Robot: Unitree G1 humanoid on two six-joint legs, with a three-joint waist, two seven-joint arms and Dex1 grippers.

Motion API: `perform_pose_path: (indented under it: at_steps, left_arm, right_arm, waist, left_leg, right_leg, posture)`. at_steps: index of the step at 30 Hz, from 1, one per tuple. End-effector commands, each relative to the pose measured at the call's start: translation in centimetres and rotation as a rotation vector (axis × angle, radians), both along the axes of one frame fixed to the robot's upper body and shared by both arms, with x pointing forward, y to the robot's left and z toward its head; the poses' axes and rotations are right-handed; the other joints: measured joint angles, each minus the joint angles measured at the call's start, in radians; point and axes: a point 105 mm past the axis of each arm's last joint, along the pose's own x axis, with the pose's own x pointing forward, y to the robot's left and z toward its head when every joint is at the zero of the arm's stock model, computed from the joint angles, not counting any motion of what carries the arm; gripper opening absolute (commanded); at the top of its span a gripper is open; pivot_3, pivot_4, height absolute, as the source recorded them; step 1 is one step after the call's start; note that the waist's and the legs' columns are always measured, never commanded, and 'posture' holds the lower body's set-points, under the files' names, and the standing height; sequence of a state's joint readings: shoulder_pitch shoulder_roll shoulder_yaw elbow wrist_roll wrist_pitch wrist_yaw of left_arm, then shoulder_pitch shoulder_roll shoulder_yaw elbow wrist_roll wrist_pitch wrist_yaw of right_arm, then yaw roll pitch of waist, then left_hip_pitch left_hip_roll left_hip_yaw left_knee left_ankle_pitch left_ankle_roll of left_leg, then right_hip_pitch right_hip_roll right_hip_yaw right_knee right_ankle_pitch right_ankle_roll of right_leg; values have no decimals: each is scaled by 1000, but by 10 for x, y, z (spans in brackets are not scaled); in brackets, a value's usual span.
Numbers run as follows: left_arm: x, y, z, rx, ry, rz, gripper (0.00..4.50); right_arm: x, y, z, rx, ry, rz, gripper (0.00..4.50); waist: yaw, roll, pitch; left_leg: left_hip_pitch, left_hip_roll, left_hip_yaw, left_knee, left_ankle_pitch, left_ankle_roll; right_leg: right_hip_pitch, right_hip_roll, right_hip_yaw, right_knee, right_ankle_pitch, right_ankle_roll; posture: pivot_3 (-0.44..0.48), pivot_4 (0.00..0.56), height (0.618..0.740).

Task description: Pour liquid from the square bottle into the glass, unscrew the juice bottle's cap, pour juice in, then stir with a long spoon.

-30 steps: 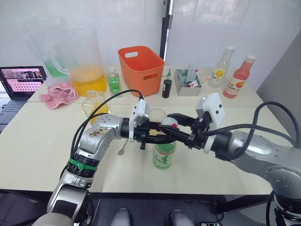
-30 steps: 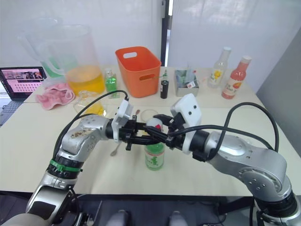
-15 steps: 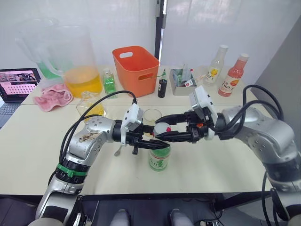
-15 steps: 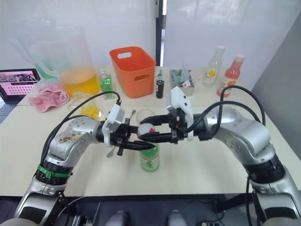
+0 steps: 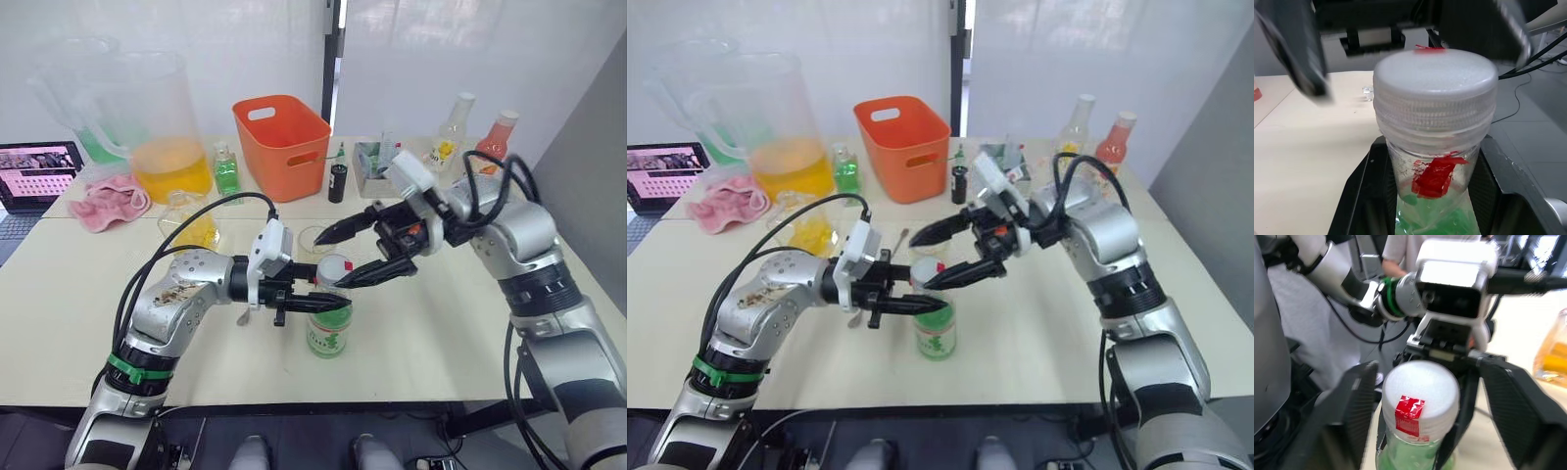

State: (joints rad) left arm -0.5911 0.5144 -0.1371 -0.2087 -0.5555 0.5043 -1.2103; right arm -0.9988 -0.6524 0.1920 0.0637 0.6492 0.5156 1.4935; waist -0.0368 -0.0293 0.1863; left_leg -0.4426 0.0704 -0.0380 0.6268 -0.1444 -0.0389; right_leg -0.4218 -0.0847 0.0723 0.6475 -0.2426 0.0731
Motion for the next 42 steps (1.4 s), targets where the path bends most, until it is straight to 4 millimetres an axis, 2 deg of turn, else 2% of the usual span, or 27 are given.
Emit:
perform_pose_path:
  at_steps: [1, 3, 6, 8, 13, 19, 30, 33, 38, 39, 42]
  left_arm:
    - [-6, -1, 3, -19, -4, -33, 1399]
    - [-4, -2, 5, -49, -11, -18, 1399]
    - [1, -4, 8, -76, -13, -7, 1399]
    - [2, -5, 7, -80, -3, -14, 1396]
    - [5, -5, 3, -55, 12, -32, 1391]
    - [10, -12, 5, -59, 16, -70, 1391]
    - [10, -20, 8, -49, 19, -123, 1391]
    - [9, -21, 8, -45, 15, -126, 1390]
    - [7, -20, 7, -47, 12, -116, 1383]
    - [7, -19, 7, -47, 9, -107, 1383]
    - [6, -16, 7, -45, 1, -87, 1383]
  right_arm:
    - [-5, -11, 10, 52, -42, -74, 4433]
    - [-8, -20, 9, 87, -23, -157, 4433]
    - [-26, -27, 12, 178, 34, -270, 4433]
    - [-35, -22, 9, 224, 25, -359, 4433]
    - [-43, -12, 1, 369, 57, -612, 4433]
    - [-49, -1, -12, 322, 37, -727, 4433]
    - [-40, -3, -21, 246, 12, -850, 4433]
    - [-40, -4, -25, 223, 37, -848, 3606]
    - [-42, -3, -26, 200, 64, -812, 1903]
    - [-43, -2, -26, 185, 75, -784, 1702]
    - [-45, 1, -27, 136, 104, -699, 1685]
  waist:
    - [3, 0, 0]
    - [7, 0, 0]
    - [18, 0, 0]
    - [21, 0, 0]
    - [23, 0, 0]
    - [24, 0, 0]
    - [26, 0, 0]
    - [26, 0, 0]
    - [26, 0, 0]
    - [25, 0, 0]
    - [24, 0, 0]
  left_leg:
    - [0, 0, 0, 0, 0, 0]
    - [0, 0, 0, 0, 0, 0]
    - [0, 0, 0, 0, 0, 0]
    - [0, 0, 0, 0, 0, 0]
    - [0, 0, 0, 1, 0, 0]
    - [-1, 0, 0, 2, 0, 0]
    - [-2, 0, -1, 3, 0, 0]
    - [-2, 0, -1, 3, 0, 0]
    - [-2, 0, -1, 3, 0, 0]
    - [-2, 0, -1, 3, 0, 0]
    - [-2, 0, -1, 3, 0, 0]
  right_leg:
    - [0, 0, 0, 0, 0, 0]
    - [0, 0, 0, 0, 0, 0]
    - [0, 0, 0, 0, 0, 0]
    - [0, 0, 0, 0, 0, 0]
    - [1, 0, 0, 0, -2, 3]
    - [1, 0, 0, -1, -1, 3]
    - [0, 0, 0, -1, 0, 2]
    - [0, 0, 0, -1, 0, 2]
    - [0, 0, 0, -2, 0, 2]
    - [0, 0, 0, -2, 0, 2]
    - [0, 0, 0, -2, -1, 1]
  posture:
    - [0, 150, 703]
    - [0, 150, 703]
    - [0, 150, 703]
    - [0, 150, 703]
    - [0, 150, 703]
    - [0, 150, 703]
    - [0, 150, 703]
    - [0, 150, 703]
    - [0, 150, 703]
    - [0, 150, 703]
    - [0, 150, 703]
